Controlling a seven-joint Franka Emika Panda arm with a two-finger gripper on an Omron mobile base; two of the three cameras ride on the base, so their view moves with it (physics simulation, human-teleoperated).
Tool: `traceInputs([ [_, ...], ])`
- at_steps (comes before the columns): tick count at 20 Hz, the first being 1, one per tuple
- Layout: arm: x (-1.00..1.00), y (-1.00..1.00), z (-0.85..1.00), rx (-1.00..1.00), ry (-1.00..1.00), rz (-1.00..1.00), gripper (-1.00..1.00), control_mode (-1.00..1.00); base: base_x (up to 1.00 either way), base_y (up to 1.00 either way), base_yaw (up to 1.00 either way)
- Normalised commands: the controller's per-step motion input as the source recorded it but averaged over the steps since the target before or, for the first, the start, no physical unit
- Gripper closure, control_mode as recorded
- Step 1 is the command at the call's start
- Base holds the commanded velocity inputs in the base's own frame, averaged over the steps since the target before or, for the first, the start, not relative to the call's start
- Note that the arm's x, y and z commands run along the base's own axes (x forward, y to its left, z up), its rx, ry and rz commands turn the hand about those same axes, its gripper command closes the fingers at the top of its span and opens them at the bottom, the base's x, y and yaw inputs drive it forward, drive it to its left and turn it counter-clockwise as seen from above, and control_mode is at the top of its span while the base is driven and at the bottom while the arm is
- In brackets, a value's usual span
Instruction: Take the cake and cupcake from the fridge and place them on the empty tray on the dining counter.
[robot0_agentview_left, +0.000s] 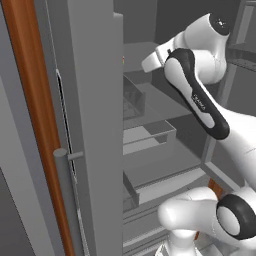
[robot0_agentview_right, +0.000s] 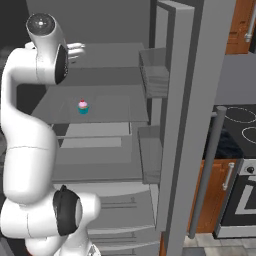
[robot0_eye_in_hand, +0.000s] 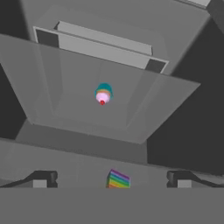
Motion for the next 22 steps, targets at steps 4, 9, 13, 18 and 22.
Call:
traceInputs([
  [4, 0.25, 0.22, 0.0, 0.0, 0.0, 0.04, -1.0, -1.0, 0.0, 0.0, 0.0],
  [9, 0.24, 0.36, 0.0, 0.0, 0.0, 0.05, -1.0, -1.0, 0.0, 0.0, 0.0],
  [13, 0.29, 0.39, 0.0, 0.0, 0.0, 0.06, -1.0, -1.0, 0.0, 0.0, 0.0],
  [18, 0.42, 0.24, 0.0, 0.0, 0.0, 0.05, -1.0, -1.0, 0.0, 0.0, 0.0],
  [22, 0.47, 0.01, 0.0, 0.0, 0.02, 0.02, -1.0, -1.0, 0.0, 0.0, 0.0],
])
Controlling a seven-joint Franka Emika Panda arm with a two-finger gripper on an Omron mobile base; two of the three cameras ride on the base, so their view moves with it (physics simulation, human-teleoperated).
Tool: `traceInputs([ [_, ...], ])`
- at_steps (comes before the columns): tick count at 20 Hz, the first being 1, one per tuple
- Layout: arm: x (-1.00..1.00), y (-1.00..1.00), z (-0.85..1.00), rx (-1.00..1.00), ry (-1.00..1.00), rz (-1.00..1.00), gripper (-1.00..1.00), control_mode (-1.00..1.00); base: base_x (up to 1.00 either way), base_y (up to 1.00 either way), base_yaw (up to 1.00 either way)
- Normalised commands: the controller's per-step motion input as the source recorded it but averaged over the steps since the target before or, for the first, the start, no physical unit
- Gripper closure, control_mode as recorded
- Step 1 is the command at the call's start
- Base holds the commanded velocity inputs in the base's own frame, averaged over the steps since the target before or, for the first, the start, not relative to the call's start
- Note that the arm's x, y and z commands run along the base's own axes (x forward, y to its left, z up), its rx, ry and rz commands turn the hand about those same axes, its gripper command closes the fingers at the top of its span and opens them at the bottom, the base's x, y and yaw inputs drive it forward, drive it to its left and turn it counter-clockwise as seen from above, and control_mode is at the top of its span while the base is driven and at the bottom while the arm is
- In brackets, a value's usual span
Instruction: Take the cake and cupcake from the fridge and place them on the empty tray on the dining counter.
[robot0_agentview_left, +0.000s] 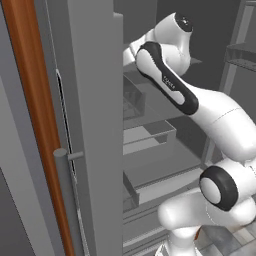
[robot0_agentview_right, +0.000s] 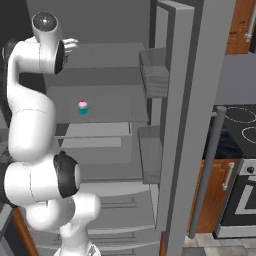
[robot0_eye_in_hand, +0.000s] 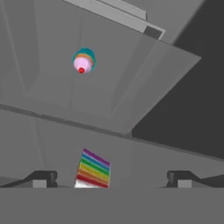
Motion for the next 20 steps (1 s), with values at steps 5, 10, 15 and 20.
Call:
traceInputs([
  [5, 0.4, 0.05, -0.06, 0.0, 0.06, 0.03, -1.0, -1.0, 0.0, 0.0, 0.0],
  [10, 0.33, 0.19, -0.03, 0.0, 0.06, 0.03, -1.0, -1.0, 0.0, 0.0, 0.0],
  [15, 0.38, 0.25, 0.0, 0.0, 0.05, 0.03, -1.0, -1.0, 0.0, 0.0, 0.0],
  [20, 0.39, 0.1, -0.01, 0.0, 0.06, 0.02, -1.0, -1.0, 0.0, 0.0, 0.0],
])
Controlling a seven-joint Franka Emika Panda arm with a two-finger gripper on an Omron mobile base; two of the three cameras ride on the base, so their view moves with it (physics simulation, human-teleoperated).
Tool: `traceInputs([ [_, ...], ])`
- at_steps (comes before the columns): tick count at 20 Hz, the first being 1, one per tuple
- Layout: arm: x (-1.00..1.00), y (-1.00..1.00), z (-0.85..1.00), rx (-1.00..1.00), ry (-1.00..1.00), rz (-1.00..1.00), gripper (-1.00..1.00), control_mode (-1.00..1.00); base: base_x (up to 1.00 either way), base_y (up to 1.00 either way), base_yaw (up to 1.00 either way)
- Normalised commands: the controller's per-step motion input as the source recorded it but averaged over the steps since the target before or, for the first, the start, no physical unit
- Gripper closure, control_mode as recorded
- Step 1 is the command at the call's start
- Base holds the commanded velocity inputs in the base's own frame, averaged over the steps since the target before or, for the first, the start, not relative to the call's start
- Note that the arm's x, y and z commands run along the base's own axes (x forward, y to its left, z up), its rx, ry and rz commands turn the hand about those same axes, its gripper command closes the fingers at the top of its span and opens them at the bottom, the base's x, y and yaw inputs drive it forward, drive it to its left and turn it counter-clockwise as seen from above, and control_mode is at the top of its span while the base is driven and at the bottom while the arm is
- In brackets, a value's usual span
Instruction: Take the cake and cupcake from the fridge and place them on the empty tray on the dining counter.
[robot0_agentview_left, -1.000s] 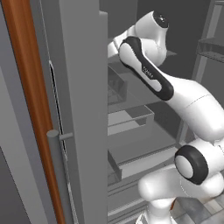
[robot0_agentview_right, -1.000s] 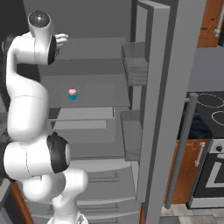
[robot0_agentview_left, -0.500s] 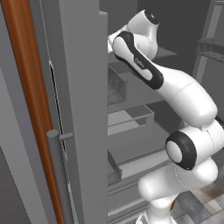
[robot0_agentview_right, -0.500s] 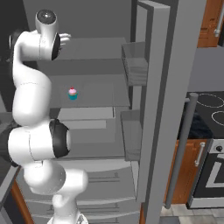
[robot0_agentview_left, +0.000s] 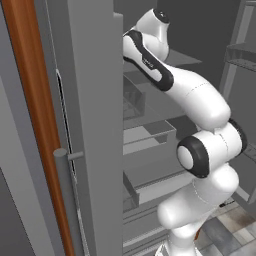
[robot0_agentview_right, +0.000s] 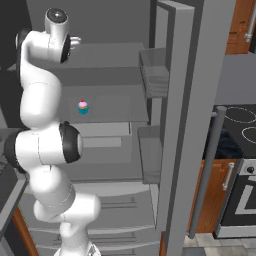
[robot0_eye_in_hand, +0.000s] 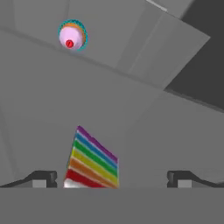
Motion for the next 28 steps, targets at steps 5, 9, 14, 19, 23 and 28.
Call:
traceInputs([
  [5, 0.39, 0.0, -0.01, 0.0, 0.03, 0.0, -1.0, -1.0, 0.0, 0.0, 0.0],
  [9, 0.31, 0.0, -0.02, -0.02, 0.0, 0.0, -1.0, -1.0, 0.0, 0.0, 0.0],
  [14, 0.03, 0.0, -0.2, -0.06, 0.0, 0.0, -1.0, -1.0, 0.0, 0.0, 0.0],
  [19, 0.01, 0.04, -0.17, -0.08, 0.0, 0.0, -1.0, -1.0, 0.0, 0.0, 0.0],
  [23, 0.1, 0.12, -0.09, -0.07, 0.0, 0.0, -1.0, -1.0, 0.0, 0.0, 0.0],
  [28, 0.15, 0.15, -0.17, -0.07, 0.06, 0.0, 1.0, -1.0, 0.0, 0.0, 0.0],
])
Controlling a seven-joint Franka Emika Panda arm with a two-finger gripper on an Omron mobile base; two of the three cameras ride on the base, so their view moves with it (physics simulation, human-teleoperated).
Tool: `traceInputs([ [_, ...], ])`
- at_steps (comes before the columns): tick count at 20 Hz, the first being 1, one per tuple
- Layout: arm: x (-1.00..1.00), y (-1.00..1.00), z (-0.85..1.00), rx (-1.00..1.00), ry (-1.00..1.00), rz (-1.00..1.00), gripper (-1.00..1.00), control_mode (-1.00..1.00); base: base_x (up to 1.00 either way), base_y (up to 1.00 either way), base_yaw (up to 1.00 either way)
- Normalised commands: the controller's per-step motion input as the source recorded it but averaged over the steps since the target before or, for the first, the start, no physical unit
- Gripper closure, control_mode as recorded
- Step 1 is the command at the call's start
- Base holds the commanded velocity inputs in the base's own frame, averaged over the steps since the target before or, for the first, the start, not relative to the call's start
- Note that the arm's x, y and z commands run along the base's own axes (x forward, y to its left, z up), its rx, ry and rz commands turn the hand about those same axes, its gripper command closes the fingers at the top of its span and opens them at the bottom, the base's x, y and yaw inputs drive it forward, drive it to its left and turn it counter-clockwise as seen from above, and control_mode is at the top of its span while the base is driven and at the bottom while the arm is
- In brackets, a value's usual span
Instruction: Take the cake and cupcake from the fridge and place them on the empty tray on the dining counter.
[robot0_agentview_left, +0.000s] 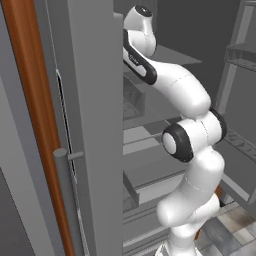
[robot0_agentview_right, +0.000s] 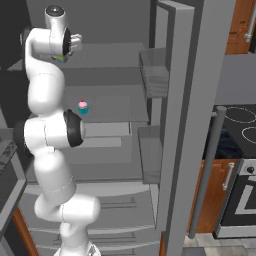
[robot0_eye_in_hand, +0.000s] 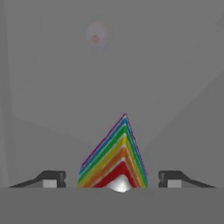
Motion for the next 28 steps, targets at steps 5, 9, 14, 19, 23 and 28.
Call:
traceInputs([
  [5, 0.14, 0.02, -0.28, -0.01, 0.13, 0.0, 1.0, -1.0, 0.0, 0.0, 0.0],
  [9, 0.04, 0.0, -0.16, 0.0, 0.02, 0.0, 1.0, -1.0, 0.0, 0.0, 0.0],
  [14, -0.27, -0.08, 0.0, 0.0, -0.19, -0.01, 1.0, -1.0, 0.0, 0.0, 0.0],
  [19, -0.68, -0.35, -0.04, 0.07, -0.44, -0.02, 1.0, -1.0, 0.0, 0.0, 0.0],
  [23, -0.95, -0.54, -0.19, 0.22, -0.53, 0.02, 1.0, -1.0, 0.0, 0.0, 0.0],
  [28, -0.35, -0.34, -0.7, 0.25, -0.41, 0.05, 1.0, -1.0, 0.0, 0.0, 0.0],
])
